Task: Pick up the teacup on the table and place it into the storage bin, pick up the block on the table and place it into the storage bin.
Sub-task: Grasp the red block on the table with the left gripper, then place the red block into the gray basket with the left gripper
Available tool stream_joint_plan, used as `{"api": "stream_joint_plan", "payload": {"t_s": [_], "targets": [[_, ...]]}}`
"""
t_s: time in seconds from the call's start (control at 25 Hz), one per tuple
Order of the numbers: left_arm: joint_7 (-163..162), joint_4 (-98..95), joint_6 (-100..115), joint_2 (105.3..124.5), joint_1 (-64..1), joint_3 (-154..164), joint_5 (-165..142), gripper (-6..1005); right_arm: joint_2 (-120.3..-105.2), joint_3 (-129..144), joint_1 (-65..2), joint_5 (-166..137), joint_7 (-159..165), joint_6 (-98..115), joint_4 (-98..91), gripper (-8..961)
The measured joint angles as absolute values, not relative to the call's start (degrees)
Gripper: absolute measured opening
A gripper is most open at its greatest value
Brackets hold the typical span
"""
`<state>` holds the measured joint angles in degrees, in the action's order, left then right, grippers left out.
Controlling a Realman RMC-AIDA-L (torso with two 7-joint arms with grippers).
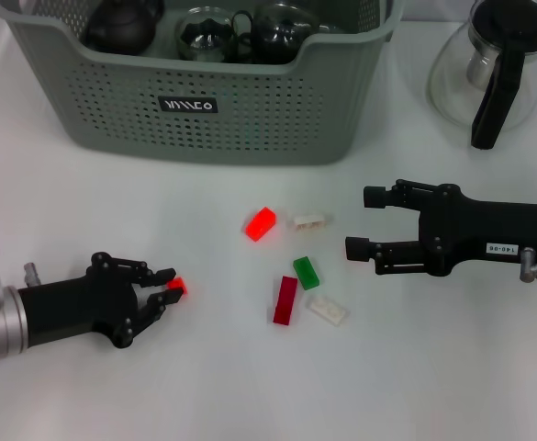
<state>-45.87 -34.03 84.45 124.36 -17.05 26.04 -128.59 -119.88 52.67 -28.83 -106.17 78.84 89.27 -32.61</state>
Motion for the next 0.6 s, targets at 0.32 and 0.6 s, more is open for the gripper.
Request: {"api": "stream_joint_plan", "payload": {"t_s": [0.32,0.6], "targets": [[-52.36,-37.75,91.3,123.88,-17.22,22.88,-128.59,186,-119.88,52.64,-28.85,-106.17,79.0,89.39,-32.61,946],[-60.08,-38.44,106.48,121.29,-20.55,11.36,-127.0,198,-119.88,52.64,-29.1,-106.17,79.01,89.4,-32.61,946]]}}
